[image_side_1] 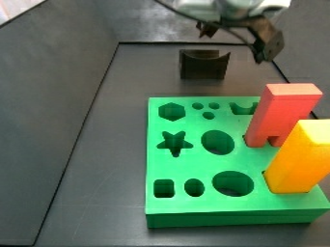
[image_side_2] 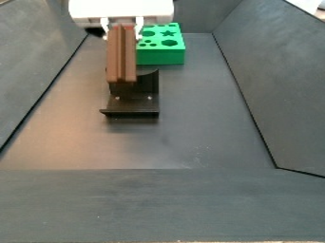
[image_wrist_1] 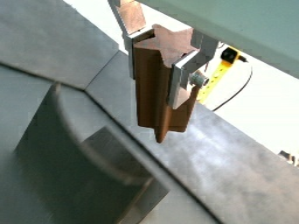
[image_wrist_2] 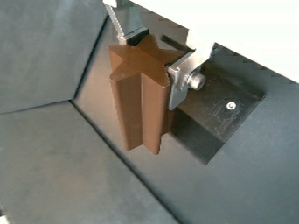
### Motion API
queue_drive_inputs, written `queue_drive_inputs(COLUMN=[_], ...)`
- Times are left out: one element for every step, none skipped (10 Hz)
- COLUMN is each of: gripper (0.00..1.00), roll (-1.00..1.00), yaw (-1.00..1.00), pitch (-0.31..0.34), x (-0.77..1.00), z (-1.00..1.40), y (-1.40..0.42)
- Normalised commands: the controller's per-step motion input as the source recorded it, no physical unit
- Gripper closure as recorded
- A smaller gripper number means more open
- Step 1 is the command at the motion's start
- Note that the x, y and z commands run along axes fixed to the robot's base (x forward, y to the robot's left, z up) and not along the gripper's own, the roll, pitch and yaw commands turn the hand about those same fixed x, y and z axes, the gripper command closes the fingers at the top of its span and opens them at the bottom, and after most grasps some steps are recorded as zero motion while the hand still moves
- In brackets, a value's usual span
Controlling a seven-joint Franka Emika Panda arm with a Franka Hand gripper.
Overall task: Pick up the star object. Move up. Place the star object on the fixture. Regrasp the star object. Move to above the board. Insert the star object.
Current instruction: Move to above the board.
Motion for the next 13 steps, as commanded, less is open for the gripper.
queue_drive_inputs(gripper=[1.0, 1.0, 1.0, 1.0, 1.0, 1.0, 1.0, 1.0, 1.0, 1.0, 1.0, 1.0, 1.0], roll=[-0.09, -0.09, -0.08, -0.06, -0.06, -0.05, -0.05, -0.05, -0.05, -0.05, -0.05, -0.05, -0.05], yaw=[-0.09, -0.04, -0.01, 0.02, 0.05, 0.06, 0.08, 0.08, 0.08, 0.09, 0.08, 0.08, 0.08], pitch=[0.112, 0.129, 0.13, 0.127, 0.118, 0.107, 0.096, 0.094, 0.085, 0.082, 0.083, 0.082, 0.081], x=[0.0, -0.01, -0.01, -0.02, -0.02, -0.02, -0.01, -0.01, -0.01, 0.0, 0.0, 0.0, 0.01], z=[1.0, 1.0, 1.0, 1.0, 1.0, 1.0, 1.0, 1.0, 1.0, 1.0, 0.92, 0.81, 0.6], y=[0.04, 0.04, 0.04, 0.03, 0.03, 0.03, 0.02, 0.02, 0.02, 0.01, 0.0, 0.0, -0.01])
